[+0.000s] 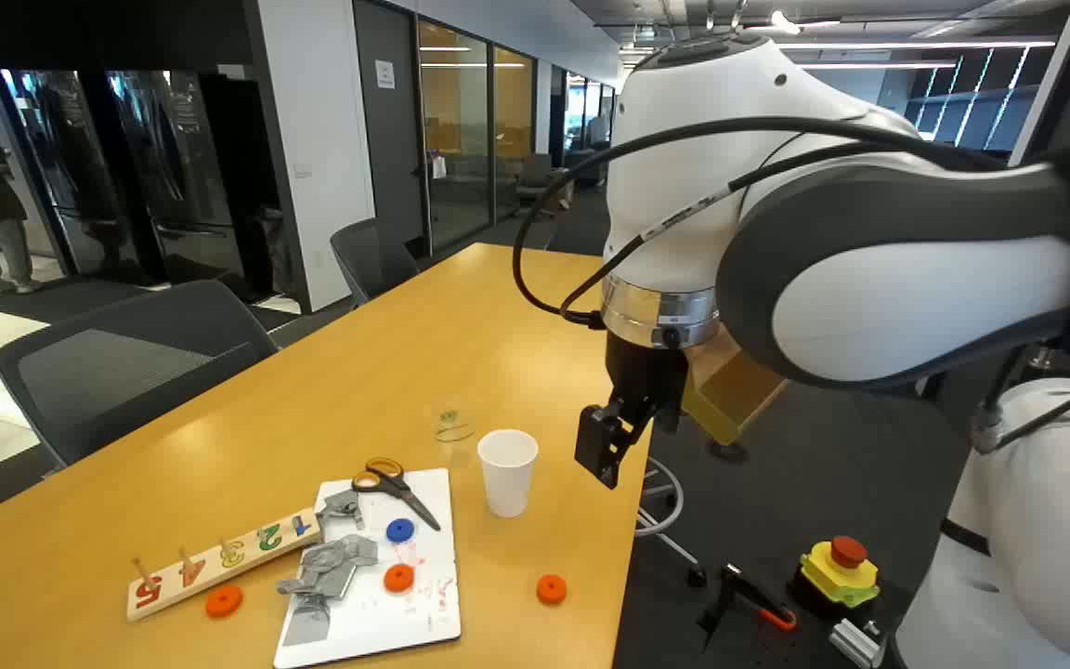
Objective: Put the orange blocks inside the white cup and place the blue ring inside the clear cup
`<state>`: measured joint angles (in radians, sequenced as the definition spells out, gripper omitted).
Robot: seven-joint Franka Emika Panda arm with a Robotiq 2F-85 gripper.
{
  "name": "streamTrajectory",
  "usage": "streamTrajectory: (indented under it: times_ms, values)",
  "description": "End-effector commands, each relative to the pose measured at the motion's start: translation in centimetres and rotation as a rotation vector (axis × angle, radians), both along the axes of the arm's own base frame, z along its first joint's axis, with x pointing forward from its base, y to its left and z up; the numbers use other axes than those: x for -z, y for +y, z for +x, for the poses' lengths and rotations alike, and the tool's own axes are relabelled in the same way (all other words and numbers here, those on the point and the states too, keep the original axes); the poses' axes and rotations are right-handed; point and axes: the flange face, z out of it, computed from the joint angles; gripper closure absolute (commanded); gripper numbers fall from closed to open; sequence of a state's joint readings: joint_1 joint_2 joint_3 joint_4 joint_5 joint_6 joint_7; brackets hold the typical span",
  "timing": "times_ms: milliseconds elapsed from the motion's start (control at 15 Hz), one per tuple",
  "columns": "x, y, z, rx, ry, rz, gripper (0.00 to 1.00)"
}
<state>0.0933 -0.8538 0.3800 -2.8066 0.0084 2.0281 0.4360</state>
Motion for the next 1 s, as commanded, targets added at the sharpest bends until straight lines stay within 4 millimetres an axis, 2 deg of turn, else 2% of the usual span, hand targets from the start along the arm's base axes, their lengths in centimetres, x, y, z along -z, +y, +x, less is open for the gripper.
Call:
streamTrajectory:
  times_ms: [0, 400, 667, 933]
  values:
    - [0.0, 0.0, 0.0, 0.0, 0.001, 0.0, 0.0]
    - [0.0, 0.0, 0.0, 0.0, 0.002, -0.001, 0.0]
    - [2.2, 1.2, 1.8, -0.023, 0.022, 0.086, 0.0]
    - [6.2, 1.4, 4.6, -0.013, 0.042, 0.175, 0.0]
